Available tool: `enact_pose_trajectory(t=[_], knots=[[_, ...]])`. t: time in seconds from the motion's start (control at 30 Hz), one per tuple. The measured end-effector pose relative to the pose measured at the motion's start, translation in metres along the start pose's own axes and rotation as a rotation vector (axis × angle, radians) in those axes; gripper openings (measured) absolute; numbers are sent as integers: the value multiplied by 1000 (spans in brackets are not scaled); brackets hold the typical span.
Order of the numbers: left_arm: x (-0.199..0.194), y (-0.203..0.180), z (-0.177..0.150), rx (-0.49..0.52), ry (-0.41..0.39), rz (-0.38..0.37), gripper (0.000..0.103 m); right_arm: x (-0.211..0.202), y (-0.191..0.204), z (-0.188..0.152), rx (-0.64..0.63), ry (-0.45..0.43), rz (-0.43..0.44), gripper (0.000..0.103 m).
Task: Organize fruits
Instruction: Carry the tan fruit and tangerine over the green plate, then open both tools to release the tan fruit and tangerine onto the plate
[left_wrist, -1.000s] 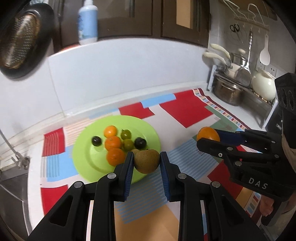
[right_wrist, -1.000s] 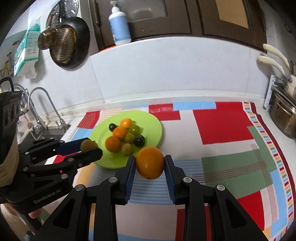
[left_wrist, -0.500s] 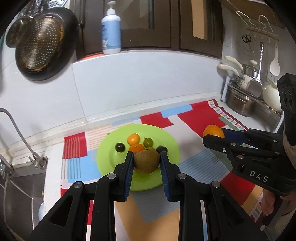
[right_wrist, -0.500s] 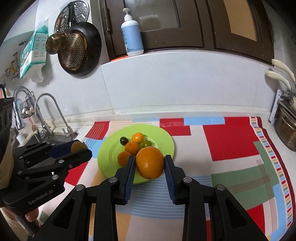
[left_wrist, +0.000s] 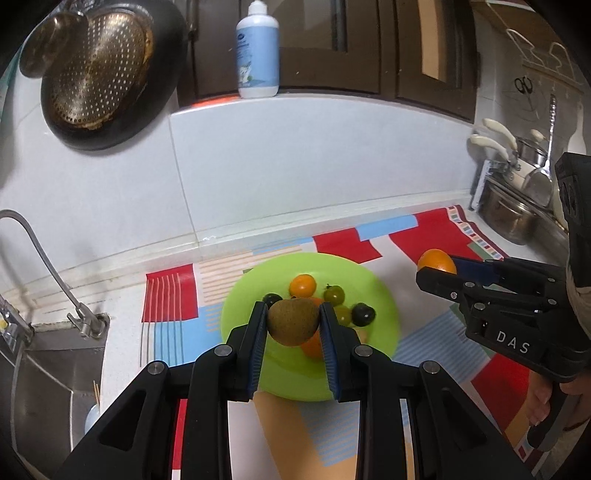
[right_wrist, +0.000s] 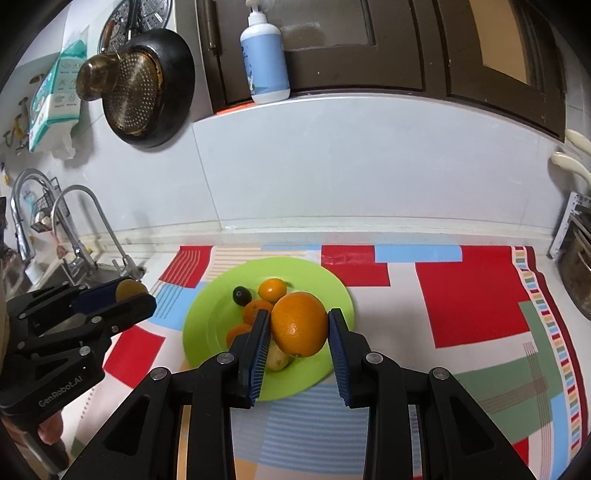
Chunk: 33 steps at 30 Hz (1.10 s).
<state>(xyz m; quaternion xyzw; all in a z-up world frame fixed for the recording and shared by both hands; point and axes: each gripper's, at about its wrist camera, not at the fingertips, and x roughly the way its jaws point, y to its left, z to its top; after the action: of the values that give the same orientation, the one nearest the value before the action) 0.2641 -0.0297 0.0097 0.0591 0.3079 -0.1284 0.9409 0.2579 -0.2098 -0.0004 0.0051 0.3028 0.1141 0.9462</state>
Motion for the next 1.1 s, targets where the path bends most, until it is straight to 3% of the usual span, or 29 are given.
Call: enact_pose_trajectory(t=[0.57,0.93,1.03,1.1], knots=[[73,25,-3,1,107,23,28,83,-8,5,-21,138,-14,33],[102,31,-11,6,172,2,28,116,-10,2,-24,191,-13,33],[102,31,-10,11,167,13,43,118,-11,2,-20,198,-23,34],[99,32,-10,0,158,22,45,117,-11,2,-14,194,-29,45]])
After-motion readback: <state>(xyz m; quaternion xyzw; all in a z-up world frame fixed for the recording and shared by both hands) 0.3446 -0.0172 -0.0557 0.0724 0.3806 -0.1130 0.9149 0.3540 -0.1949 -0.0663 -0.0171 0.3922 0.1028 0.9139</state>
